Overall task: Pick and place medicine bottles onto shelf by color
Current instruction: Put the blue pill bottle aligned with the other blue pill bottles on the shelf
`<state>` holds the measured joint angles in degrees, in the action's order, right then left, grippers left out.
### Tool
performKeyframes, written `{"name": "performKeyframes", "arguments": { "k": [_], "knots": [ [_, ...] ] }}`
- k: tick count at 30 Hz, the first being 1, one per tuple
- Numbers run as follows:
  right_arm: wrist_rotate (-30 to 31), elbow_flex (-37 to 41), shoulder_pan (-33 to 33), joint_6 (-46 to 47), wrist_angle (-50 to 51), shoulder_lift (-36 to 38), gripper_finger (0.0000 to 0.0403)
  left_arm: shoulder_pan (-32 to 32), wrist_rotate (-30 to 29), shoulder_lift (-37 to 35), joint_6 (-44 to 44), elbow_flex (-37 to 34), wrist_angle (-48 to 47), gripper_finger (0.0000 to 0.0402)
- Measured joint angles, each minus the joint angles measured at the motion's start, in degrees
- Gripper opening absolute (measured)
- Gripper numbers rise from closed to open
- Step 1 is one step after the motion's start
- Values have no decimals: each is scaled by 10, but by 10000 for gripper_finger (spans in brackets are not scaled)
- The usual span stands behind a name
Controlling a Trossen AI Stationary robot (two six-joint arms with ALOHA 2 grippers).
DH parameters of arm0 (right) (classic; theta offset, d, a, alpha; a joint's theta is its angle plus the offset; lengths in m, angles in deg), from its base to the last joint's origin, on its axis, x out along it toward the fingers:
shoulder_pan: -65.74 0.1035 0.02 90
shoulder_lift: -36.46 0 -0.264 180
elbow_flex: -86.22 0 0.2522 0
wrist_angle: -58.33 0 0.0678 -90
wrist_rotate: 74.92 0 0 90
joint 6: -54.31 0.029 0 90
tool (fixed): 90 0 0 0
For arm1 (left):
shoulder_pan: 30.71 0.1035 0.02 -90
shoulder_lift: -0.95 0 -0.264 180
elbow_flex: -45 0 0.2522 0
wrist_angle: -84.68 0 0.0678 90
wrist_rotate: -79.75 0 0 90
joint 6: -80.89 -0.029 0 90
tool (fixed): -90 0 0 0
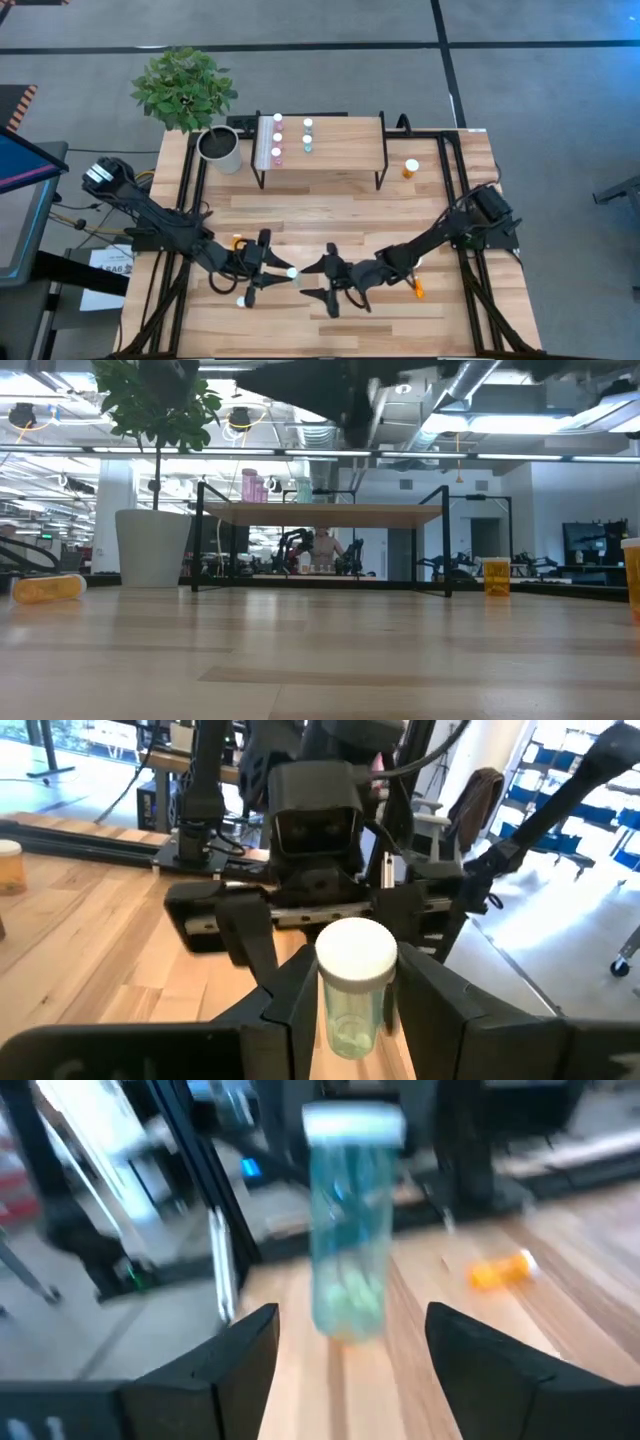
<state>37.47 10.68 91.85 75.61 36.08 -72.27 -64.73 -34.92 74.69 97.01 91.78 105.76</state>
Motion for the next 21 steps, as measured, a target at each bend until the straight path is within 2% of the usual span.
{"name": "performKeyframes", "arguments": {
  "k": [4, 10, 14, 17, 21],
  "knots": [
    [5, 0, 5, 35, 162, 75, 276, 0, -13, -23, 12, 0, -30, 100],
    [122, 5, 46, 52, 343, 170, 276, 26, -25, -40, 19, 17, -94, 100],
    [217, 19, 77, 85, 416, 216, 276, 72, -15, -38, 30, 82, -220, 100],
    [282, 41, 95, 99, 430, 241, 276, 112, -28, -34, 25, 135, -317, 103],
    [330, 85, 104, 131, 433, 267, 276, 174, -50, -34, 10, 183, -379, 113]
  ]
}}
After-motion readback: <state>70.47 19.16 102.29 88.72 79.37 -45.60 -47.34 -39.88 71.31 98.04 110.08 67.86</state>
